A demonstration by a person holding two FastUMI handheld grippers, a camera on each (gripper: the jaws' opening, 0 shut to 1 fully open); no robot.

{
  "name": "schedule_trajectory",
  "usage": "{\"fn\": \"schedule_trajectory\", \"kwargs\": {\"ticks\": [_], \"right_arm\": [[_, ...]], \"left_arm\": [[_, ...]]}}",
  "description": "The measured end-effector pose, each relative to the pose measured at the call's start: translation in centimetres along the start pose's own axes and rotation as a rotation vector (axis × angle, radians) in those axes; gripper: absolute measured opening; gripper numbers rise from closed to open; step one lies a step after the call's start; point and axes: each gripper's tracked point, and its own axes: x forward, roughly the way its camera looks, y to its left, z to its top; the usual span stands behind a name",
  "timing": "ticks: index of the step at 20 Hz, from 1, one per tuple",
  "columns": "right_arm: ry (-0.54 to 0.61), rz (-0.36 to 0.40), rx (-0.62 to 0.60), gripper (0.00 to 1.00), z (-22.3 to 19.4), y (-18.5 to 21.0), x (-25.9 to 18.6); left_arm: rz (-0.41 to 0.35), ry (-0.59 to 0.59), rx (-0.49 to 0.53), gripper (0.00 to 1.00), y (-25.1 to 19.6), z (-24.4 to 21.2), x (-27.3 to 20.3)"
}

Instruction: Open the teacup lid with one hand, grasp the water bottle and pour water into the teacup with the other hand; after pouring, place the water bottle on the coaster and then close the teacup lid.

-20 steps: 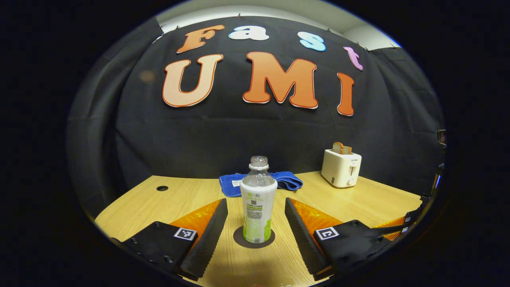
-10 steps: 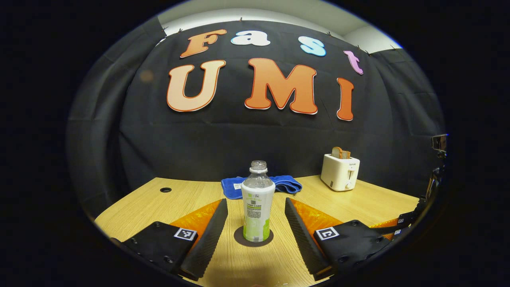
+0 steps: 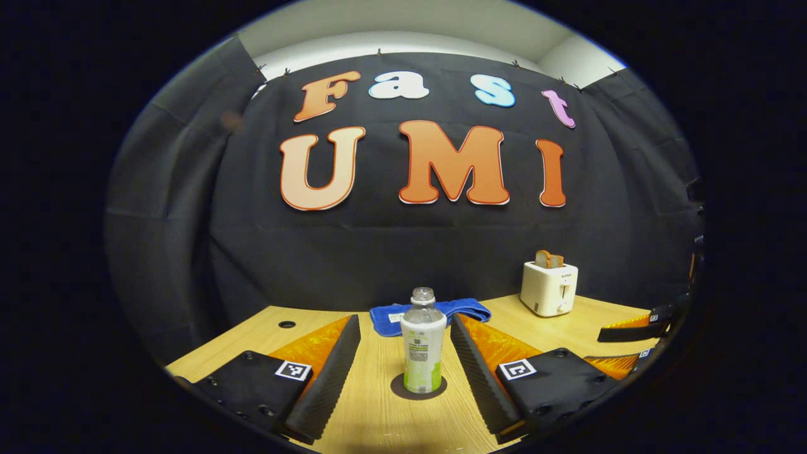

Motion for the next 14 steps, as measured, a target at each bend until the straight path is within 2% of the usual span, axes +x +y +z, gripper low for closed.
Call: {"fn": "schedule_trajectory", "kwargs": {"ticks": [2, 3, 7, 14], "right_arm": [[-0.063, -0.025, 0.018, 0.81, 2.6, -0.8, -0.4], [-0.095, -0.045, 0.021, 0.83, 3.8, -1.5, -0.5], [-0.223, -0.132, 0.004, 0.84, 8.6, -3.7, -1.8], [-0.286, -0.182, 0.032, 0.84, 11.1, -5.2, -2.8]], "left_arm": [[0.018, -0.028, -0.005, 0.9, 0.5, 1.5, -0.8], [0.03, -0.043, -0.007, 0.93, 0.5, 2.1, -1.4], [0.07, -0.102, -0.029, 0.91, 2.4, 5.2, -2.9], [0.122, -0.147, -0.035, 0.92, 5.1, 7.5, -4.4]]}}
